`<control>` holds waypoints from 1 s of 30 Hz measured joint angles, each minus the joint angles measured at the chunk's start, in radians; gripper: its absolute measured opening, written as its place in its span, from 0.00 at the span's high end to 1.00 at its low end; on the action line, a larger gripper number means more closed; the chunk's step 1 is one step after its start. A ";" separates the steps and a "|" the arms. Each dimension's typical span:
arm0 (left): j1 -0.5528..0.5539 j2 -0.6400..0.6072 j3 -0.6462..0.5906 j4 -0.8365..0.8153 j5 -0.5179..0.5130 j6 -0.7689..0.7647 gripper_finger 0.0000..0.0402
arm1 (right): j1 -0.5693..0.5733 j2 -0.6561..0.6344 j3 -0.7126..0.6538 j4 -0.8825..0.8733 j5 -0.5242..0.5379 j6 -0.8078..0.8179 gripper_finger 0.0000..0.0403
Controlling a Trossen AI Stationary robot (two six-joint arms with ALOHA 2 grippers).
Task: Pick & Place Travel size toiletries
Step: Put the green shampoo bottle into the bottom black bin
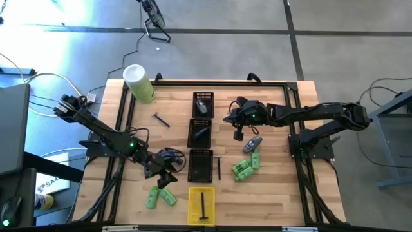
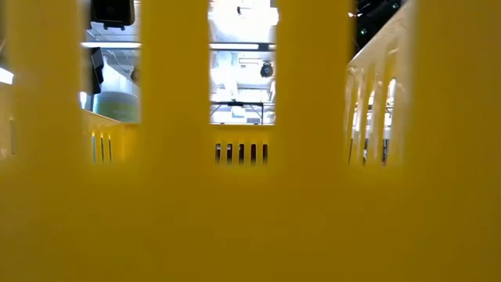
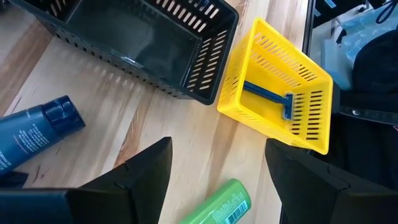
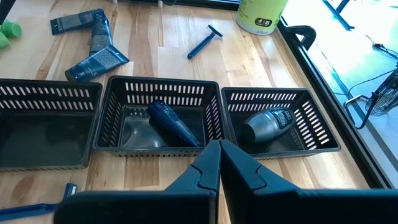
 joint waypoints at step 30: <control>-0.101 0.062 0.000 0.049 0.031 -0.546 0.37 | 0.000 0.000 0.000 0.039 -0.006 -0.066 0.99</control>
